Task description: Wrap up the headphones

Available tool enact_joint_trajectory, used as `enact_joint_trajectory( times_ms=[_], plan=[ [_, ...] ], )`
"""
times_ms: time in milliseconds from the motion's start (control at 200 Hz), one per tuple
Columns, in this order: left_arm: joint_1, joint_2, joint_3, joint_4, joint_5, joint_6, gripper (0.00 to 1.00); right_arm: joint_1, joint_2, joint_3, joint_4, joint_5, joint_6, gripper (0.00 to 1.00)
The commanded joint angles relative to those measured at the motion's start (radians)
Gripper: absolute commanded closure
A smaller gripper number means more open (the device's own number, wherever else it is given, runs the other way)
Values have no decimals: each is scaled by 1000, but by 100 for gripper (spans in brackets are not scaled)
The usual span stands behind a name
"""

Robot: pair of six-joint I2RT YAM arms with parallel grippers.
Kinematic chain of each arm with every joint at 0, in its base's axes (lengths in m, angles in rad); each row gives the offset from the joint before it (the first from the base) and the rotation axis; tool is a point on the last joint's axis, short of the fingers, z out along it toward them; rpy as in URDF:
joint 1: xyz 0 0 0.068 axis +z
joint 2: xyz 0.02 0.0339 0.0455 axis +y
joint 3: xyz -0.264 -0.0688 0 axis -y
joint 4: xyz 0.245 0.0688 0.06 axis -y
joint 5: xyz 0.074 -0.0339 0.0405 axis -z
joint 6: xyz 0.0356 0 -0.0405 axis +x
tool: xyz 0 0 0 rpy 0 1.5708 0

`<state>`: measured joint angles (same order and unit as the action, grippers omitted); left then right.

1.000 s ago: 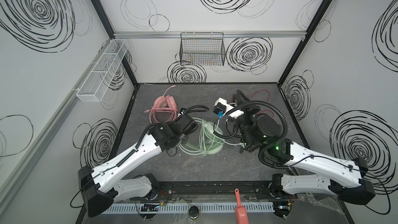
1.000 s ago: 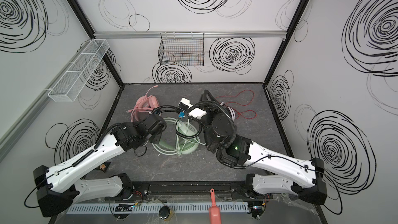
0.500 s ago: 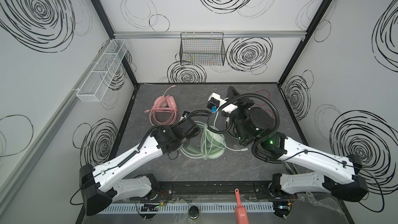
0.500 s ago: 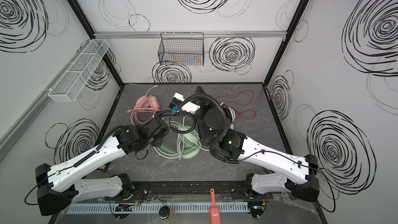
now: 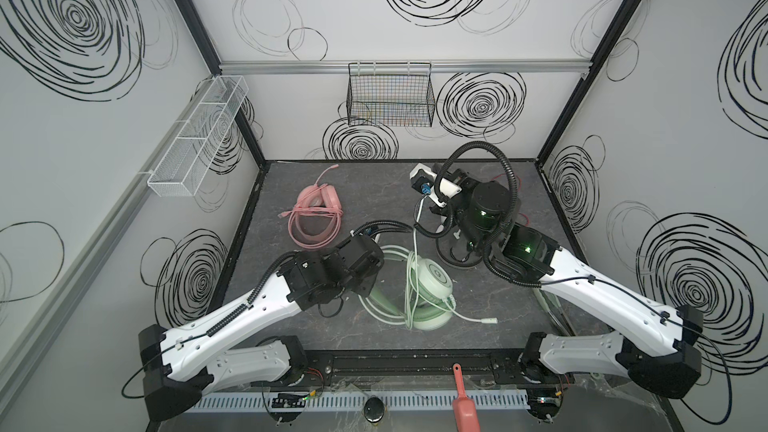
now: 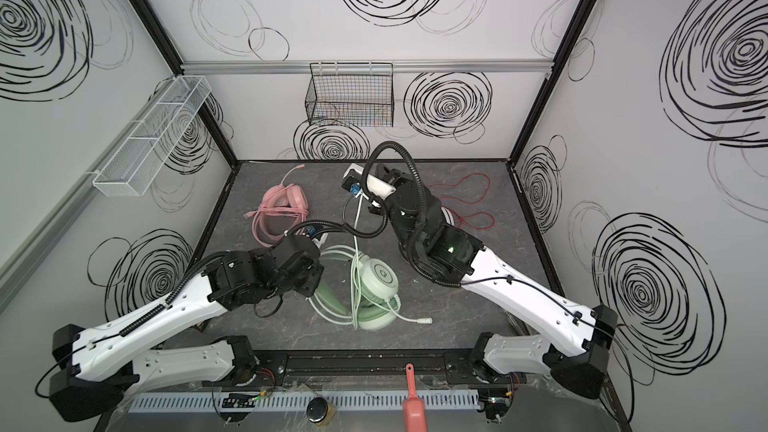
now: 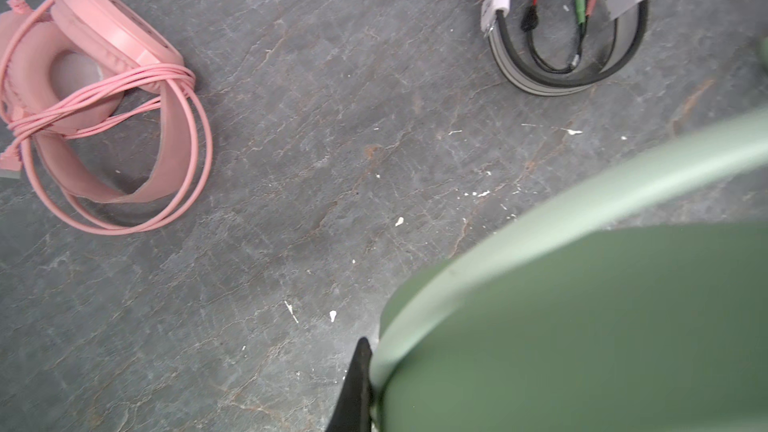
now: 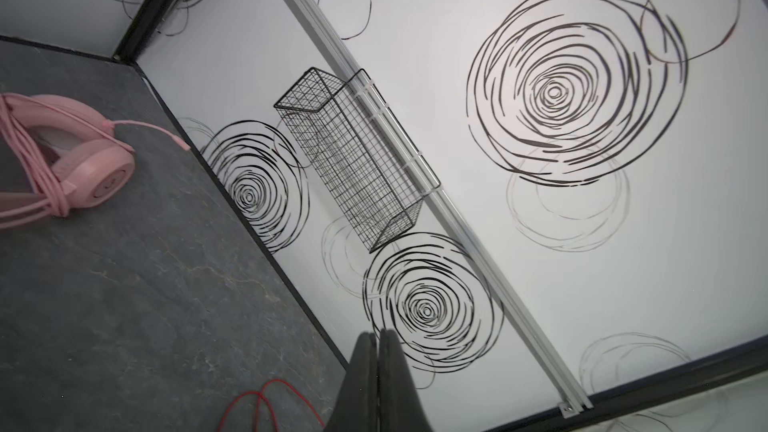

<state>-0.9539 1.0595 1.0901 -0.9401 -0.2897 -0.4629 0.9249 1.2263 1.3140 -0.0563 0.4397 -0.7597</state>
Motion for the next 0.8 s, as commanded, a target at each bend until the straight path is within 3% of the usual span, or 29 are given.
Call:
enact_joint_trajectory(
  times_ms=[0, 310, 795],
  plan=[
    [-9, -39, 17, 120, 88, -4, 100, -37, 7, 26, -92, -214, 197, 100],
    [-55, -57, 82, 111, 101, -8, 100, -231, 1, -124, -65, -565, 407, 100],
    [-79, -37, 214, 93, 113, -18, 100, -270, 113, -305, 75, -804, 601, 100]
  ],
)
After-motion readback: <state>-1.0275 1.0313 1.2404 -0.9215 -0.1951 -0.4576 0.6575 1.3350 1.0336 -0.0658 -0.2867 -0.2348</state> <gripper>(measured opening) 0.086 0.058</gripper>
